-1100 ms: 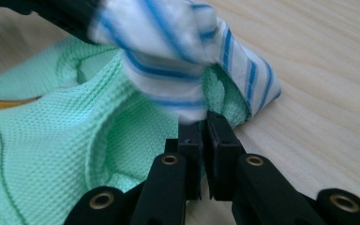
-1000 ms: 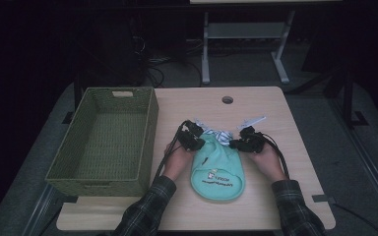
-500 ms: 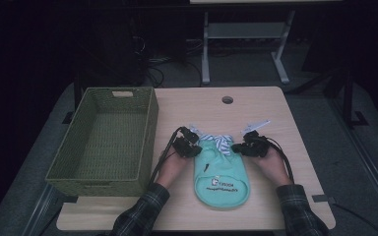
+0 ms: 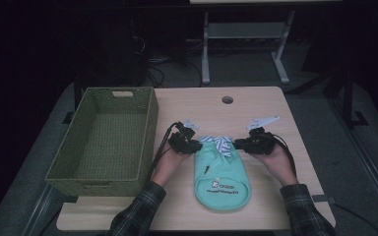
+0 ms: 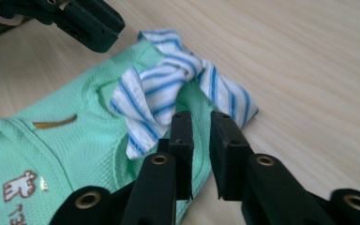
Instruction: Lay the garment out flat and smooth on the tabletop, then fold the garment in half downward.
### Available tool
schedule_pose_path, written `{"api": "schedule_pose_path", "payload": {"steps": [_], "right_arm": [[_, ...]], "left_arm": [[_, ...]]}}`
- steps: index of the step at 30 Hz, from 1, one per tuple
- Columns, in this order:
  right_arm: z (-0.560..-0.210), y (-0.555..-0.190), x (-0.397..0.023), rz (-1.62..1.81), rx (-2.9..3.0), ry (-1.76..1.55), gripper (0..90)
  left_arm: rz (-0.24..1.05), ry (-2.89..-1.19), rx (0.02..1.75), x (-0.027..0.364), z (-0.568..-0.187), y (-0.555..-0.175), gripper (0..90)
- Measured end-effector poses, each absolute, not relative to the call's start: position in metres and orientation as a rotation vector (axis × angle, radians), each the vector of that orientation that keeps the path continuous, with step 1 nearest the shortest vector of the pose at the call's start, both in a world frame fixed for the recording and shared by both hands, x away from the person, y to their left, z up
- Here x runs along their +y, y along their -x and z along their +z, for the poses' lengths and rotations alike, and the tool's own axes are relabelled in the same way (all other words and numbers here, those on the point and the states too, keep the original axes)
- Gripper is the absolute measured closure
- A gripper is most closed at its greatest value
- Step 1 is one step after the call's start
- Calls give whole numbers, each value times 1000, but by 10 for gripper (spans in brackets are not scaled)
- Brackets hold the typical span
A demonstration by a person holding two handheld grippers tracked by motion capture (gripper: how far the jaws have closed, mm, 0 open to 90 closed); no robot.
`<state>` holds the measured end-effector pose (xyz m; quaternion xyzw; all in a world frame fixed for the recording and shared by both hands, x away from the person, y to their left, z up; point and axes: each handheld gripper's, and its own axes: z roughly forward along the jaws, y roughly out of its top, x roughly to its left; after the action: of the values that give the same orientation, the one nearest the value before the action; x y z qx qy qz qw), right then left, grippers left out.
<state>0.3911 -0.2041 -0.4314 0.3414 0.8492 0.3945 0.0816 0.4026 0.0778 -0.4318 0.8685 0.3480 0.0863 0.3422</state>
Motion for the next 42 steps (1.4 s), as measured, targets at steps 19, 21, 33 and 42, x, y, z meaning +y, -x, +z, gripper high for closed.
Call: {"api": "schedule_pose_path", "payload": {"steps": [19, 21, 33, 42], "right_arm": [[-442, -436, -198, 1191, 2551, -1103, 594], [-447, -438, -198, 1195, 2570, -1108, 590], [-468, -442, -192, 1102, 2648, -1036, 613], [-468, -438, -189, 1075, 2649, -976, 750]], "left_arm": [[244, -2207, 958, 77, -439, -440, 492], [239, -2226, 948, 74, -443, -441, 489], [240, -2318, 904, 69, -457, -444, 480], [251, -2347, 860, 68, -460, -444, 520]]}}
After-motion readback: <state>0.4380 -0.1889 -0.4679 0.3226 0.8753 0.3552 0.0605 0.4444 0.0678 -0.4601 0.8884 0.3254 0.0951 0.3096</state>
